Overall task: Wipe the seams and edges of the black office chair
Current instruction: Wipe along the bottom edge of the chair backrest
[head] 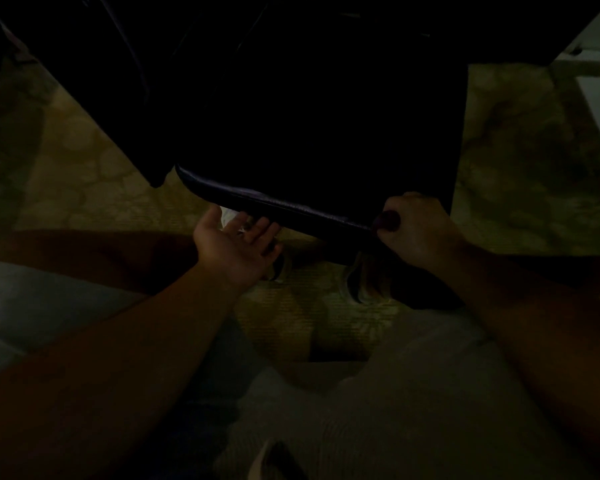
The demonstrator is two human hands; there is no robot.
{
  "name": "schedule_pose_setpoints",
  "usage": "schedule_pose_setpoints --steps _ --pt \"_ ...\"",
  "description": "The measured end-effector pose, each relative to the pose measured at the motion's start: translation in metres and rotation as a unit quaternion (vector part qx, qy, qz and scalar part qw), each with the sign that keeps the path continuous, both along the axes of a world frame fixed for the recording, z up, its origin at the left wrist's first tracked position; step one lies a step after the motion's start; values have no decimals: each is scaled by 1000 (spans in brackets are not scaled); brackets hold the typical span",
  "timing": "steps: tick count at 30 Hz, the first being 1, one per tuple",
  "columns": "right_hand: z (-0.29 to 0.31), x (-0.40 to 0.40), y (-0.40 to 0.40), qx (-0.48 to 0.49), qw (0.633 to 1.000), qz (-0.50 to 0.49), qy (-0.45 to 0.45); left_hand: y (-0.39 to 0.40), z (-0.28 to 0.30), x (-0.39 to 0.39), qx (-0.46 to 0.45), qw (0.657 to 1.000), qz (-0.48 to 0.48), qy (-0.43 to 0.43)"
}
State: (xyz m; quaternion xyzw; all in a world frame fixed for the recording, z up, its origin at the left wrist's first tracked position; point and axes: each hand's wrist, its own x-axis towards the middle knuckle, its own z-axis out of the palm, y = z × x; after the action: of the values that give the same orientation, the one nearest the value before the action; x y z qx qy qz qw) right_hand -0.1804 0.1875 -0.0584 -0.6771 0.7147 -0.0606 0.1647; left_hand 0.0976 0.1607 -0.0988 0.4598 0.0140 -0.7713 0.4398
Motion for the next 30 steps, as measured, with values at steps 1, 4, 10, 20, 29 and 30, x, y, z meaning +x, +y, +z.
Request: schedule_pose_setpoints --steps 1,4,10,20,29,30 --pt "0 0 -1 -15 1000 -16 4 -1 0 0 3 1000 3 0" --pt "-1 -1 -2 -9 1000 -18 6 -2 0 -2 7 1000 12 -5" --pt "-2 2 0 -24 1000 -13 12 -1 2 -5 0 1000 8 -2" --pt "-2 6 -4 -24 999 -19 14 -1 9 -6 4 1000 4 -9" --pt "2 7 -4 -33 999 -24 12 -1 5 0 -13 1000 9 -18" --pt "2 6 -3 -23 1000 -13 11 -1 5 0 -13 1000 9 -13"
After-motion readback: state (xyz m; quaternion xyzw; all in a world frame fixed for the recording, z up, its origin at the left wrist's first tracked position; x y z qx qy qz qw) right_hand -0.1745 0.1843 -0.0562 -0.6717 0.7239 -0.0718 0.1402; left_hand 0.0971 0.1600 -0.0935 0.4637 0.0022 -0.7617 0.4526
